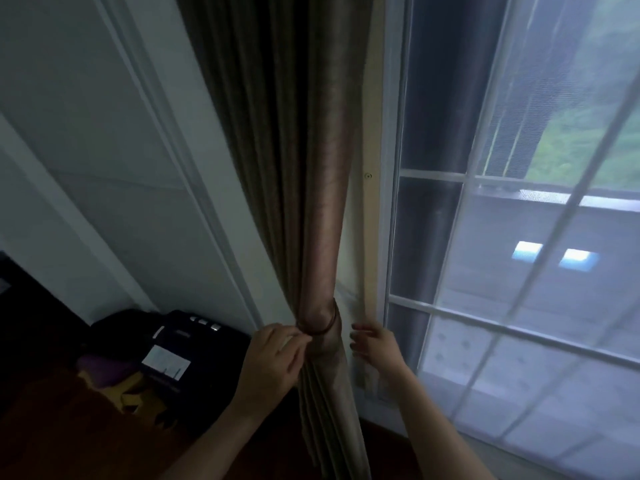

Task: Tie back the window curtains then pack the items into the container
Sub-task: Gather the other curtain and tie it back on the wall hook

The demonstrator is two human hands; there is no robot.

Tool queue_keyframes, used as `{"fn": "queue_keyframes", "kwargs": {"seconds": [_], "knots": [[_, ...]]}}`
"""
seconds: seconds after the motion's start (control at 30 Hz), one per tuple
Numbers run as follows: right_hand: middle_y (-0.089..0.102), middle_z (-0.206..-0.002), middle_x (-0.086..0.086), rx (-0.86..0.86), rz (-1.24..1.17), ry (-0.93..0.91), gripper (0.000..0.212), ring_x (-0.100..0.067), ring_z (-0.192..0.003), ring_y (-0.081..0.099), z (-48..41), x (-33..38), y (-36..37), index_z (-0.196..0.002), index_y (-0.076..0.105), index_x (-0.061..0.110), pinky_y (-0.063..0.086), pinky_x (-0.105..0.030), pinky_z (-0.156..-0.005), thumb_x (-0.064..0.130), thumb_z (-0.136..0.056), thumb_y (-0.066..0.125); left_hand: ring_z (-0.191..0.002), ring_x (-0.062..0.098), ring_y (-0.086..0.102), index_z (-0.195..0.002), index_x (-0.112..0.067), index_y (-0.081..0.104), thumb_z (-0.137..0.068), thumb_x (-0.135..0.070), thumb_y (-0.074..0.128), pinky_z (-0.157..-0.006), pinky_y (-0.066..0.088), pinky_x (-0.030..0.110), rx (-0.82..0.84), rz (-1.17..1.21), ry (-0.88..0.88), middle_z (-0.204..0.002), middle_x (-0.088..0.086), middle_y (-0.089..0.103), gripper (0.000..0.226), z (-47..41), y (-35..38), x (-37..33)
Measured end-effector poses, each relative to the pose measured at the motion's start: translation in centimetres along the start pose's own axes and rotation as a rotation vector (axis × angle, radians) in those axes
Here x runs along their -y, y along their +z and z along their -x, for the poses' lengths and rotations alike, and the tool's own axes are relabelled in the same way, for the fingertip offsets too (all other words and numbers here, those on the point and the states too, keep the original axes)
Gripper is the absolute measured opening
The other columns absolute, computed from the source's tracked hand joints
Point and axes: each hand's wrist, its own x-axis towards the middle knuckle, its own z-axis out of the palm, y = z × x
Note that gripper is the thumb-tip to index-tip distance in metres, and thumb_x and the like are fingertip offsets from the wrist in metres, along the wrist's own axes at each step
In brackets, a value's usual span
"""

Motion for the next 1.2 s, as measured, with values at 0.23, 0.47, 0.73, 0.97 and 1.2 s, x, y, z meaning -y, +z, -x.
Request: {"fn": "queue_keyframes", "kwargs": {"seconds": [0.23, 0.47, 0.73, 0.97, 1.2], "knots": [[0.069, -0.08, 0.011, -0.127, 0.533, -0.538, 0.019, -0.002, -0.073, 0.063, 4.0, -0.2, -0.6, -0.09, 0.071, 0.025, 0.047, -0.014, -0.065, 0.008, -0.085, 0.066, -0.087, 0.014, 0.061, -0.104, -0.014, 0.072, -0.096, -0.024, 0.056, -0.073, 0.043, 0.023, 0.288, 0.44, -0.909, -0.1, 0.003, 0.069, 0.02, 0.1, 3.1, 0.3], [0.063, -0.1, 0.005, -0.089, 1.093, -0.859, 0.016, -0.015, -0.076, 0.062, 4.2, 0.8, 0.5, -0.103, 0.068, 0.024, 0.045, -0.027, -0.062, 0.024, -0.087, 0.067, -0.097, 0.031, 0.066, -0.097, -0.005, 0.069, -0.095, -0.029, 0.055, -0.087, 0.052, 0.037, 0.219, 0.815, -1.424, -0.103, 0.015, 0.071, 0.028, -1.8, 8.4, 0.0], [0.062, -0.097, 0.0, -0.174, 1.246, -0.896, 0.006, -0.023, -0.075, 0.063, 3.9, 1.6, 1.4, -0.094, 0.065, 0.015, 0.046, -0.033, -0.057, 0.02, -0.09, 0.063, -0.072, 0.019, 0.058, -0.071, -0.013, 0.066, -0.088, -0.044, 0.064, -0.068, 0.041, 0.027, 0.196, 1.021, -1.502, -0.079, 0.01, 0.066, 0.035, -3.1, 10.0, 0.8], [0.061, -0.098, 0.001, -0.207, 1.202, -0.791, 0.012, -0.021, -0.082, 0.063, 4.5, 1.7, 0.2, -0.099, 0.059, 0.018, 0.053, -0.039, -0.067, 0.026, -0.096, 0.05, -0.096, 0.034, 0.066, -0.093, 0.005, 0.073, -0.093, -0.03, 0.06, -0.085, 0.051, 0.039, 0.36, 0.799, -1.431, -0.098, 0.025, 0.07, 0.038, -2.6, 12.2, 1.0], [0.062, -0.096, 0.002, -0.252, 1.11, -0.806, 0.027, -0.021, -0.078, 0.063, 4.9, 3.7, 0.4, -0.1, 0.054, 0.019, 0.051, -0.04, -0.065, 0.045, -0.096, 0.047, -0.075, 0.019, 0.058, -0.092, -0.011, 0.059, -0.087, -0.007, 0.06, -0.067, 0.044, 0.027, 0.032, 0.627, -0.995, -0.087, 0.011, 0.06, 0.006, -2.7, 9.9, 0.4]]}}
